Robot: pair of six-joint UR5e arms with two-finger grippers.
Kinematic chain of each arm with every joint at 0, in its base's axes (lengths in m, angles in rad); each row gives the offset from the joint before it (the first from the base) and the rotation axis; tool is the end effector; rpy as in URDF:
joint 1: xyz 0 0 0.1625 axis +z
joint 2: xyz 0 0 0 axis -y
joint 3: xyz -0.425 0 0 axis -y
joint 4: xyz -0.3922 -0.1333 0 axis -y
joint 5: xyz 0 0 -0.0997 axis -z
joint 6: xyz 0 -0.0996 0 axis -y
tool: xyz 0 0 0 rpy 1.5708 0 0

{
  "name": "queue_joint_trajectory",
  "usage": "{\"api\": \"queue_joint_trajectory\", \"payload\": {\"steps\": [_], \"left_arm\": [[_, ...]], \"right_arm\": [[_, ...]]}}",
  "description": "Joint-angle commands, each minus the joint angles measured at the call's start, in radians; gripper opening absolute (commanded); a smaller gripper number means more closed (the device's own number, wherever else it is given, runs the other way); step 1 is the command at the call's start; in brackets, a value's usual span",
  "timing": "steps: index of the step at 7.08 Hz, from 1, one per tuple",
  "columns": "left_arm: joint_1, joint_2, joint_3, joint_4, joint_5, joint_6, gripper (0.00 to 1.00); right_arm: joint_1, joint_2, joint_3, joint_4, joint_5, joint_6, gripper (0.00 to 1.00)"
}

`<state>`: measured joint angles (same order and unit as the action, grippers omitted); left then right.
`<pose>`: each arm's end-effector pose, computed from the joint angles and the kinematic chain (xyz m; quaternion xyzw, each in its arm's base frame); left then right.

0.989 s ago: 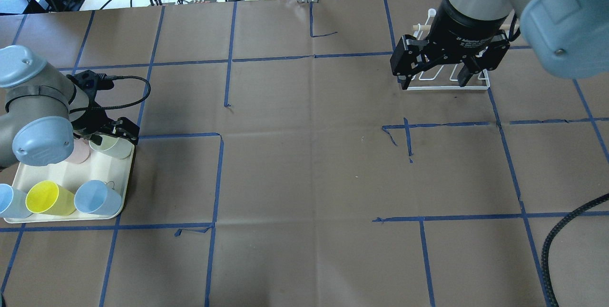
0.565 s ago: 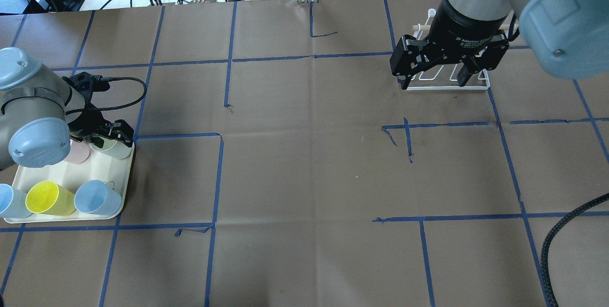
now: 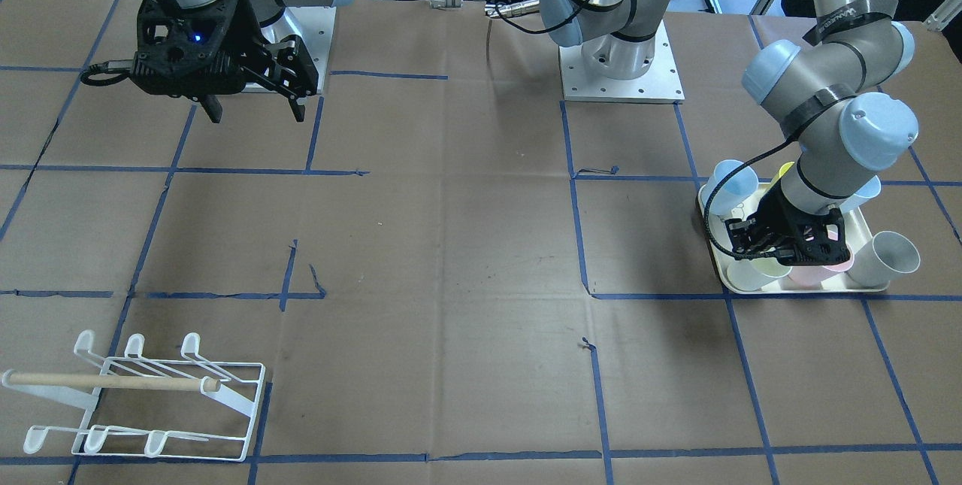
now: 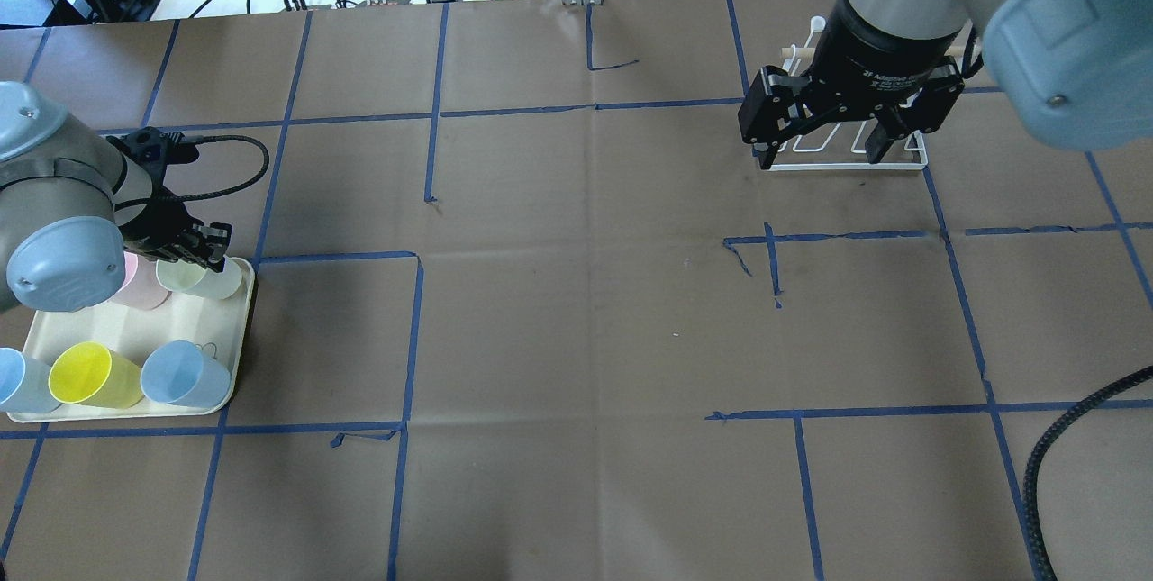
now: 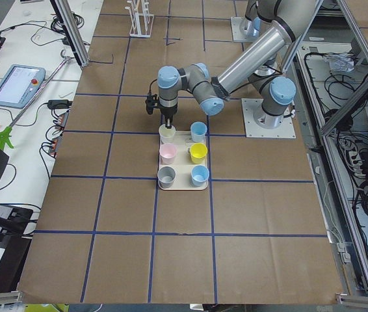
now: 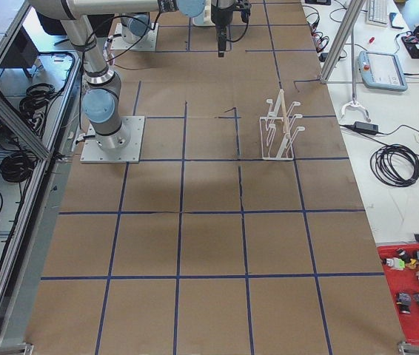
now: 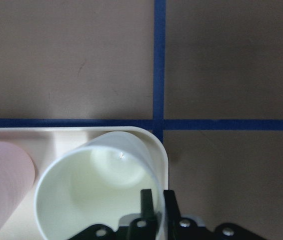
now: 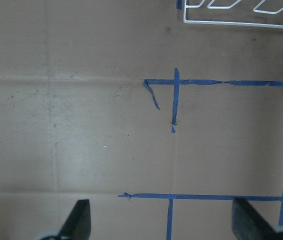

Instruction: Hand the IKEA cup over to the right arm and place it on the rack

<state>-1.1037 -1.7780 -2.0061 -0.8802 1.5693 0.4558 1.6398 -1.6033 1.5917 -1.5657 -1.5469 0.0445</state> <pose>0.1086 -0.5117 0.2487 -0.0056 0.9997 -0.0219 0.0100 0.1684 -0.4682 0.4929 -0.0123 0.9998 -0.0026 0.0121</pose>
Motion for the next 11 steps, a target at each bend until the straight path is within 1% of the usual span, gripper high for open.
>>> {"api": "queue_joint_trajectory", "payload": {"steps": [1, 2, 3, 4, 5, 6, 7, 8, 9, 10, 11], "left_arm": [[-0.005, 0.023, 0.07, -0.031, 0.001, -0.009, 0.0], [-0.007, 0.063, 0.143, -0.162, 0.0, -0.012, 0.0], [-0.01, 0.095, 0.247, -0.325, 0.0, -0.013, 0.0], [-0.011, 0.091, 0.377, -0.514, -0.003, -0.022, 0.0], [-0.013, 0.075, 0.474, -0.608, -0.061, -0.035, 0.0], [-0.012, 0.069, 0.504, -0.615, -0.133, -0.026, 0.0], [-0.016, 0.057, 0.504, -0.602, -0.256, -0.017, 0.0], [-0.018, 0.052, 0.498, -0.576, -0.39, -0.01, 0.0], [-0.024, 0.051, 0.491, -0.518, -0.525, 0.033, 0.0], [-0.039, 0.057, 0.466, -0.514, -0.689, 0.099, 0.0], [-0.069, 0.064, 0.428, -0.408, -0.757, 0.169, 0.0]], "right_arm": [[-0.002, 0.016, -0.001, -0.002, -0.001, 0.0, 1.0], [-0.002, 0.016, -0.001, -0.002, 0.002, 0.002, 1.0], [-0.002, 0.014, -0.001, -0.01, 0.013, 0.015, 1.0], [0.0, 0.016, 0.001, -0.054, 0.021, 0.017, 1.0], [0.002, 0.016, 0.004, -0.132, 0.031, 0.017, 1.0], [0.002, 0.016, 0.017, -0.21, 0.109, 0.024, 1.0], [0.005, 0.016, 0.042, -0.318, 0.138, 0.102, 1.0], [0.008, 0.005, 0.081, -0.43, 0.14, 0.215, 1.0], [0.008, -0.003, 0.137, -0.55, 0.204, 0.269, 1.0], [0.005, -0.003, 0.204, -0.726, 0.268, 0.303, 1.0], [0.006, -0.009, 0.29, -0.933, 0.307, 0.368, 1.0]]}}
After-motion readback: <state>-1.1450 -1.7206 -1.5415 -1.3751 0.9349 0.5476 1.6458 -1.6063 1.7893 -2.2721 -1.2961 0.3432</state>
